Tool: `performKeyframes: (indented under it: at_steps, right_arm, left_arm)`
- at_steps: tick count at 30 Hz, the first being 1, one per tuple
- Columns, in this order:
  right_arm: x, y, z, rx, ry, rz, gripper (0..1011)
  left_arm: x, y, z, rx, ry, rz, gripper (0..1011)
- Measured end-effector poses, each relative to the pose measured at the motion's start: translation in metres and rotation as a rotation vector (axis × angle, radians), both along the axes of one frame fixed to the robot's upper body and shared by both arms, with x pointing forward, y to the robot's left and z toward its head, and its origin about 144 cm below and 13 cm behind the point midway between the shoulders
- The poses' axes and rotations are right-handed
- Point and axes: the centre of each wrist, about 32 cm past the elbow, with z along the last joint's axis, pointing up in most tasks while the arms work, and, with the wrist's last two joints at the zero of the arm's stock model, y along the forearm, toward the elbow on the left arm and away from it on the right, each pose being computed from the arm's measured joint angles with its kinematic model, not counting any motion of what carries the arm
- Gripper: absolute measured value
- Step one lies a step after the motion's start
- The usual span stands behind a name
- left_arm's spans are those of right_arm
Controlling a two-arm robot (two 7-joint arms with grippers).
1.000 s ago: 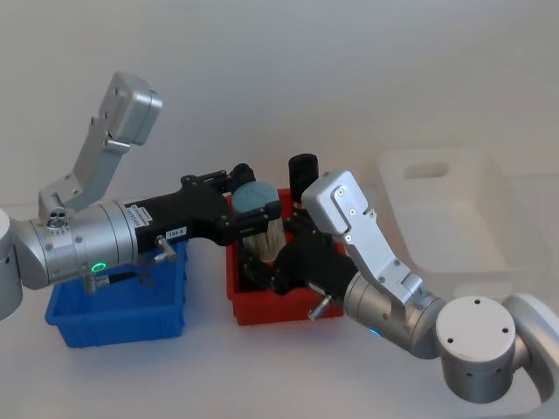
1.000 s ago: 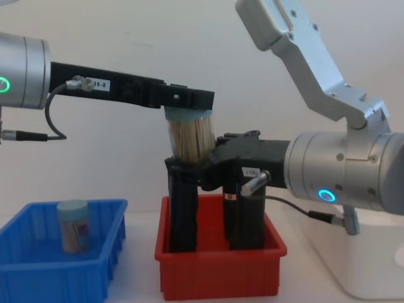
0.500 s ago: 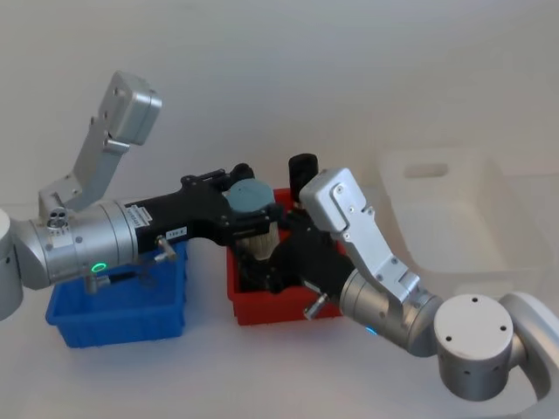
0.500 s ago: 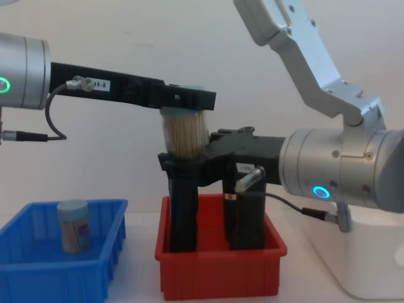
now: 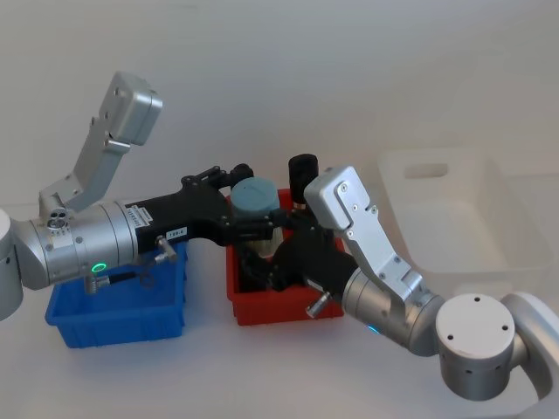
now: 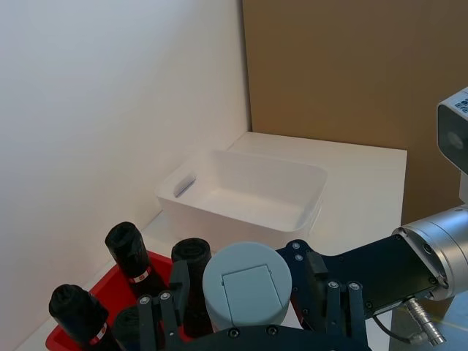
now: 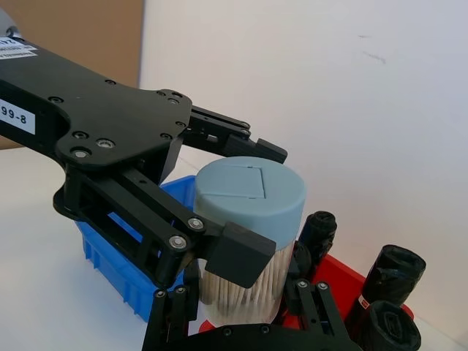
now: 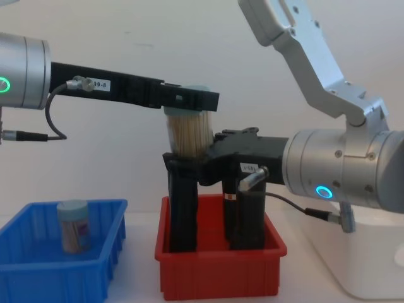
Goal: Pick the cotton swabs from the blue box and place them into the white box.
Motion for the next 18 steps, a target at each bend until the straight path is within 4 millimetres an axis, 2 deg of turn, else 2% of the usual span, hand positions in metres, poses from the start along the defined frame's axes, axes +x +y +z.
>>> performKeyframes:
  at_steps: [18]
  right_arm:
    - [-0.0019, -0.0030, -0.0001, 0.011, 0.009, -0.096, 646]
  left_arm:
    - [0.0000, 0.0000, 0.0000, 0.000, 0.000, 0.000, 1004]
